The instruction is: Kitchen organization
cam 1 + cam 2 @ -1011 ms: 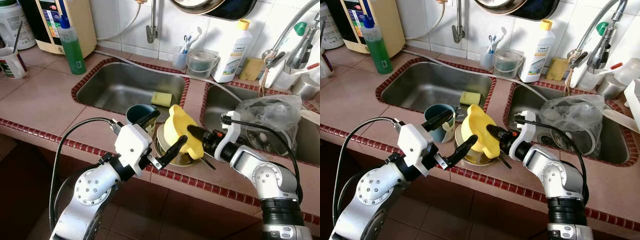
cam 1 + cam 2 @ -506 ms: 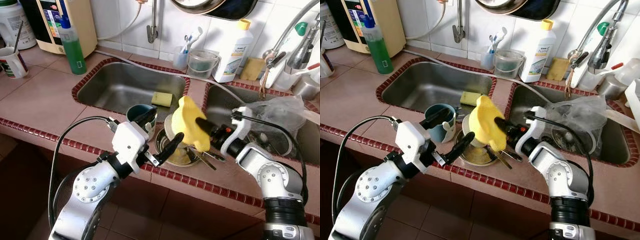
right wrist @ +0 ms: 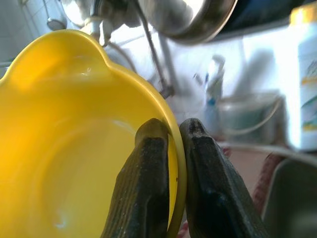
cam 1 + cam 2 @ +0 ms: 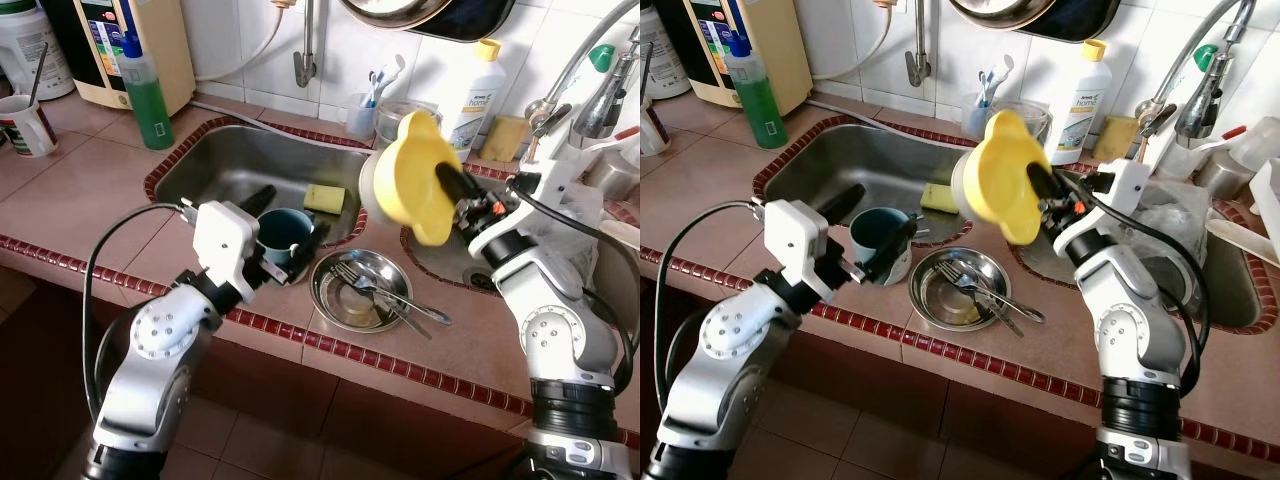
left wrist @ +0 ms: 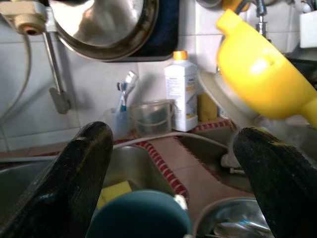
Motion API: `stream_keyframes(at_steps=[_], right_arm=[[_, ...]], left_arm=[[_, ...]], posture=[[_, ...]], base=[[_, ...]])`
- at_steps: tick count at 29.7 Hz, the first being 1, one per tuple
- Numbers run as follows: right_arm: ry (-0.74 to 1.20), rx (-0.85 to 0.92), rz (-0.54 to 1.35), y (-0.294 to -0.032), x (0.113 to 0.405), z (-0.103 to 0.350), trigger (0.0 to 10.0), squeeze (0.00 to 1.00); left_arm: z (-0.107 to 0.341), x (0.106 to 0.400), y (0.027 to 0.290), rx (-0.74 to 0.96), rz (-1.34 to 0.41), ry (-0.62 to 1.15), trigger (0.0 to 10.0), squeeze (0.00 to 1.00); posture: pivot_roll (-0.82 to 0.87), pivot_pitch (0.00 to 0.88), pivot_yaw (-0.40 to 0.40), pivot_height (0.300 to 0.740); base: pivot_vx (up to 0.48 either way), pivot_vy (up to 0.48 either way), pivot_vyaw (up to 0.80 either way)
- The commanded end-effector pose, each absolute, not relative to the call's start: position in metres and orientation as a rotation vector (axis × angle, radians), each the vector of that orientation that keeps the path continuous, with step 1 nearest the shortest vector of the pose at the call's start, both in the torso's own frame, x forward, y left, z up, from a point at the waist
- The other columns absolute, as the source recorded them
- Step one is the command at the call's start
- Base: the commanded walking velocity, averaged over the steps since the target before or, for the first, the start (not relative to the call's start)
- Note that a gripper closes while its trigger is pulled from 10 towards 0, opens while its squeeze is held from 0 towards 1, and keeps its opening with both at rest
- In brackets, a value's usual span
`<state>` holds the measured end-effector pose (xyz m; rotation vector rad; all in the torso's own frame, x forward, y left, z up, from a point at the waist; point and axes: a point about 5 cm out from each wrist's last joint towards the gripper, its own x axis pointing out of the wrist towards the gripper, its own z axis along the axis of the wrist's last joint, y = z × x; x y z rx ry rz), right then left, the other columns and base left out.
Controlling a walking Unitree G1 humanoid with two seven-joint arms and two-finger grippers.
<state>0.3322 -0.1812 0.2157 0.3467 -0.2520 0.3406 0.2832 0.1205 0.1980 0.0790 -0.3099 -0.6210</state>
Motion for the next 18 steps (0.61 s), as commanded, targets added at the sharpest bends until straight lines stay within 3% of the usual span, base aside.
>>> stream_keyframes(at_steps=[1, 7, 18], right_arm=[[-0.362, 0.273, 0.295, -0.181, 0.330, 0.231, 10.0, 0.00], [-0.477, -0.007, 0.165, -0.172, 0.323, 0.232, 10.0, 0.00], [-0.558, -0.143, 0.127, -0.160, 0.320, 0.231, 10.0, 0.00]], left_arm=[[0.200, 0.289, 0.124, 0.080, -0.592, -0.314, 10.0, 0.00], [0.197, 0.296, 0.127, 0.020, -0.542, -0.292, 10.0, 0.00], [0.193, 0.303, 0.132, -0.025, -0.522, -0.246, 10.0, 0.00]], posture=[[-0.04, 0.027, -0.038, 0.740], [-0.03, 0.023, -0.035, 0.740], [-0.04, 0.016, -0.033, 0.740]], base=[[0.000, 0.000, 0.00], [0.000, 0.000, 0.00], [0.000, 0.048, 0.00]])
